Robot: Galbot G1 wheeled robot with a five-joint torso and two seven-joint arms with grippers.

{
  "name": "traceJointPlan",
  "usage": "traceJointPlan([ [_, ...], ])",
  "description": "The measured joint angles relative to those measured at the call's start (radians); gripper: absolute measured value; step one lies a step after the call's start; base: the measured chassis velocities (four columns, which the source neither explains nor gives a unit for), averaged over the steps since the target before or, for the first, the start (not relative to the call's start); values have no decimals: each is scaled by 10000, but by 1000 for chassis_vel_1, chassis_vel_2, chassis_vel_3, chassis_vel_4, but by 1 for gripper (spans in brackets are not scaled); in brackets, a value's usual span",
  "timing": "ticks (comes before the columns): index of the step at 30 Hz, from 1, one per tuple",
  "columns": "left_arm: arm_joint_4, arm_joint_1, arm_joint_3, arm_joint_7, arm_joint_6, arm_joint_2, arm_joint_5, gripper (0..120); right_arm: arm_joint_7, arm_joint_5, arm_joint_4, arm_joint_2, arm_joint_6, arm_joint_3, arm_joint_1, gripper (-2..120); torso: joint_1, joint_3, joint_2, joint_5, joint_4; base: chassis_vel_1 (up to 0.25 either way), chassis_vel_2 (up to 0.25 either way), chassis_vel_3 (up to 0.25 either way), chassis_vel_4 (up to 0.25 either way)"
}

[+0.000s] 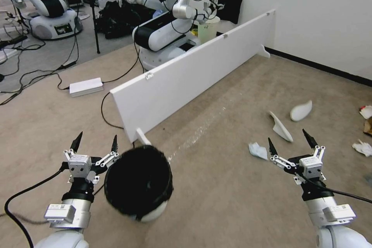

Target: Pick up the trash bin, then pick up the garbage from the floor and place it into the trash bin.

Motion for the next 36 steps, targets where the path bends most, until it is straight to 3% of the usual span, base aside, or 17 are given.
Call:
traceJointPlan([
  [9,279,-371,-274,-222,121,23,379,100,43,90,-16,0,104,-8,-51,100,-2,-6,0,0,-2,-62,45,31,-44],
  [11,343,-518,-412,-101,392,184,163,100,321,-182,-13,0,100,-4,-57,100,-3,-8,1,3,-1,53,-37,-52,43],
  [16,766,-914,-555,35,325,624,-221,100,621,-464,-16,0,166,56,-72,100,-1,-4,0,0,-1,17,-9,-21,15],
  [21,1105,-906,-646,-624,692,1019,-429,100,545,-562,86,0,344,387,-114,100,-1,-5,0,0,-4,0,0,0,0],
  [22,1094,-677,-652,-651,1107,1126,-732,100,540,-531,95,0,437,459,-164,100,-1,-5,0,2,-2,0,0,0,0],
  [23,1094,-677,-652,-651,1107,1126,-732,100,540,-531,95,0,437,459,-164,100,-1,-5,0,2,-2,0,0,0,0],
  [25,1045,-5,-589,-507,2207,1435,-1799,100,523,-516,91,0,758,712,-287,100,-2,-5,0,3,0,0,0,0,0],
  [27,1050,89,-518,-487,2530,1542,-2146,100,520,-512,90,1,842,803,-357,100,-2,-5,0,2,3,0,0,0,0],
  [29,1108,-128,-283,-830,3309,1819,-3189,100,539,-492,111,0,930,955,-516,100,-2,-5,0,1,0,0,0,0,0],
  [32,1135,-413,-160,-1158,3780,1978,-3857,100,546,-483,115,0,947,1004,-554,100,-1,-5,-1,0,-1,0,0,0,0],
  [33,1165,-747,-57,-1581,4331,2180,-4649,100,558,-463,112,0,948,1050,-557,100,-1,-4,-1,-1,-3,0,0,0,0],
  [34,1165,-1211,70,-2352,5368,2543,-6024,100,592,-412,66,0,935,1099,-491,100,-1,-5,-1,1,-4,0,0,0,0],
  [35,1165,-1211,70,-2352,5368,2543,-6024,100,592,-412,66,0,935,1099,-491,100,-1,-5,-1,1,-4,0,0,0,0],
  [36,1113,-1558,167,-3051,6401,2906,-7477,100,611,-374,20,1,852,1153,-388,100,-2,-4,-1,1,-3,0,0,0,0],
])
